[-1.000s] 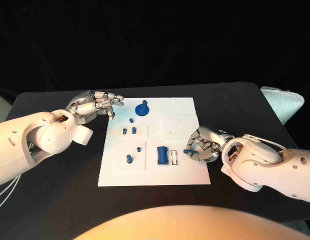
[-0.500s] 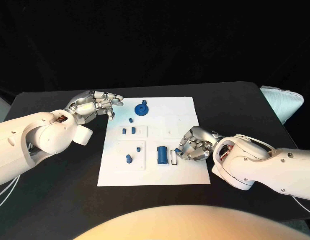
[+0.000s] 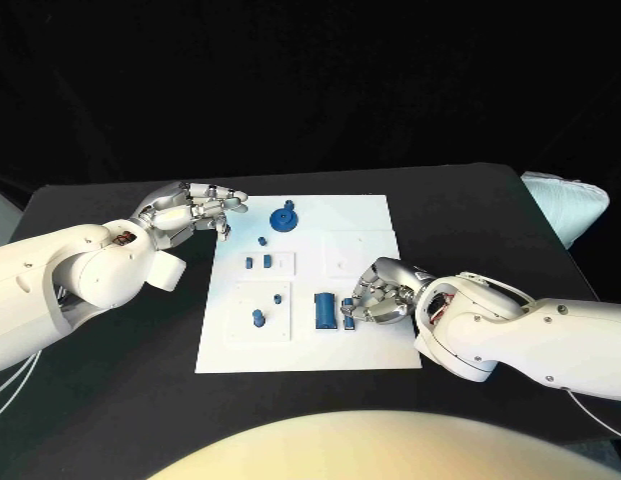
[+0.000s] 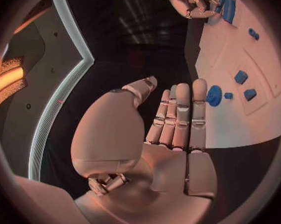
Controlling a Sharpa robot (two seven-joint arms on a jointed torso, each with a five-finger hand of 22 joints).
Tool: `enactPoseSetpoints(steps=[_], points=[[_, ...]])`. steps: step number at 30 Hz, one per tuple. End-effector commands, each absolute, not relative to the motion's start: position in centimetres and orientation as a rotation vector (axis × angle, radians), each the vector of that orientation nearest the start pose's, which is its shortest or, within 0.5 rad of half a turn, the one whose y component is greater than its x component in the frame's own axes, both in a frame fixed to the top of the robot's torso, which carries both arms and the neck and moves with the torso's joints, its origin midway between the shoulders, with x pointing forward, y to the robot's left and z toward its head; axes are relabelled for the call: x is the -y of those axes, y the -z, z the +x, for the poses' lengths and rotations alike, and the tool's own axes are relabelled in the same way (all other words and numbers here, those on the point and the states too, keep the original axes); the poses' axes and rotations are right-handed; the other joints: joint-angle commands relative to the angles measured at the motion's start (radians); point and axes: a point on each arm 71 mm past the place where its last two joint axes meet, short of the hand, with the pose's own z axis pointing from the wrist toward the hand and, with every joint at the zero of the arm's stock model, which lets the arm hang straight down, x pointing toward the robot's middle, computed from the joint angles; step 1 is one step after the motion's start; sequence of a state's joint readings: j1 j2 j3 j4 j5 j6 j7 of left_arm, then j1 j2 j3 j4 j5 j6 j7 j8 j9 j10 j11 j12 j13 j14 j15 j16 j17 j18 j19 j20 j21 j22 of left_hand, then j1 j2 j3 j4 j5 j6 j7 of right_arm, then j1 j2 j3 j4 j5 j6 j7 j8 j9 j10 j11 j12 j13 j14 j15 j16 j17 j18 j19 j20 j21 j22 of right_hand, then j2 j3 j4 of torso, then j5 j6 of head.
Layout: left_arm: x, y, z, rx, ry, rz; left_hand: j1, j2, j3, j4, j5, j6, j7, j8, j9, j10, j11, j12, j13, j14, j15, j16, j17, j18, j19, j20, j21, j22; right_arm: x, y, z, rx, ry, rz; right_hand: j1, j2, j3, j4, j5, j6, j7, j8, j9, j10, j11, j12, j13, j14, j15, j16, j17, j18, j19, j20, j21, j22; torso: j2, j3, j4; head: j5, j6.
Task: Assemble the parts on the task board
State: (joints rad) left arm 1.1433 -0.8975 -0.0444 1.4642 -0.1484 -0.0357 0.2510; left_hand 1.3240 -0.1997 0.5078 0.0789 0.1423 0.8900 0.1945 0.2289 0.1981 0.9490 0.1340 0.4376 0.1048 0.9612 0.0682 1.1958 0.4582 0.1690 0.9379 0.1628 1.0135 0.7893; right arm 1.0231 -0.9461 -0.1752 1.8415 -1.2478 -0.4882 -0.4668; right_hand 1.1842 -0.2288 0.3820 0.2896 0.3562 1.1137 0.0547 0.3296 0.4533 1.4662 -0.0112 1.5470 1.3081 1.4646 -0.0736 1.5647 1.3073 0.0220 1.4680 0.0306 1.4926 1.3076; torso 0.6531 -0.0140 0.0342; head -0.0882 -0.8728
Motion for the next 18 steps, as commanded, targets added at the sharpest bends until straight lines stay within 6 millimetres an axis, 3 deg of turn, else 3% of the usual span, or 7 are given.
enactPoseSetpoints(steps=[1, 18], points=[[-23.50, 21.69, 47.75, -1.744, 1.570, -1.027, 0.009, 0.003, -0.001, 0.005, 0.001, -0.008, -0.001, 0.003, -0.001, -0.004, -0.001, 0.003, 0.001, -0.006, -0.002, -0.003, 0.001, 0.014, -0.004, 0.001, -0.004, 0.000, 18.49, 28.32, 36.30, -2.058, -0.587, 0.290, -0.015, 0.003, -0.006, 0.000, -0.007, -0.004, 0.001, -0.004, -0.001, 0.099, -0.008, 0.007, 0.255, 0.106, -0.008, 0.006, 0.263, -0.008, 0.086, -0.005, 0.006, 0.242, 0.001, -0.0003, 0.0011, 0.001, 0.000], [-23.60, 21.71, 47.71, -1.748, 1.568, -1.028, 0.009, 0.003, -0.001, 0.007, 0.000, -0.007, -0.001, 0.004, -0.001, -0.004, -0.001, 0.004, 0.001, -0.006, -0.002, -0.003, 0.001, 0.014, -0.003, 0.001, -0.004, 0.000, 18.53, 28.52, 36.47, -2.069, -0.564, 0.227, -0.021, 0.007, -0.008, -0.002, -0.009, -0.002, 0.000, -0.002, -0.001, 0.099, -0.009, 0.006, 0.255, 0.106, -0.008, 0.006, 0.263, -0.007, 0.085, -0.005, 0.003, 0.241, 0.000, 0.0001, -0.0002, 0.004, 0.000]])
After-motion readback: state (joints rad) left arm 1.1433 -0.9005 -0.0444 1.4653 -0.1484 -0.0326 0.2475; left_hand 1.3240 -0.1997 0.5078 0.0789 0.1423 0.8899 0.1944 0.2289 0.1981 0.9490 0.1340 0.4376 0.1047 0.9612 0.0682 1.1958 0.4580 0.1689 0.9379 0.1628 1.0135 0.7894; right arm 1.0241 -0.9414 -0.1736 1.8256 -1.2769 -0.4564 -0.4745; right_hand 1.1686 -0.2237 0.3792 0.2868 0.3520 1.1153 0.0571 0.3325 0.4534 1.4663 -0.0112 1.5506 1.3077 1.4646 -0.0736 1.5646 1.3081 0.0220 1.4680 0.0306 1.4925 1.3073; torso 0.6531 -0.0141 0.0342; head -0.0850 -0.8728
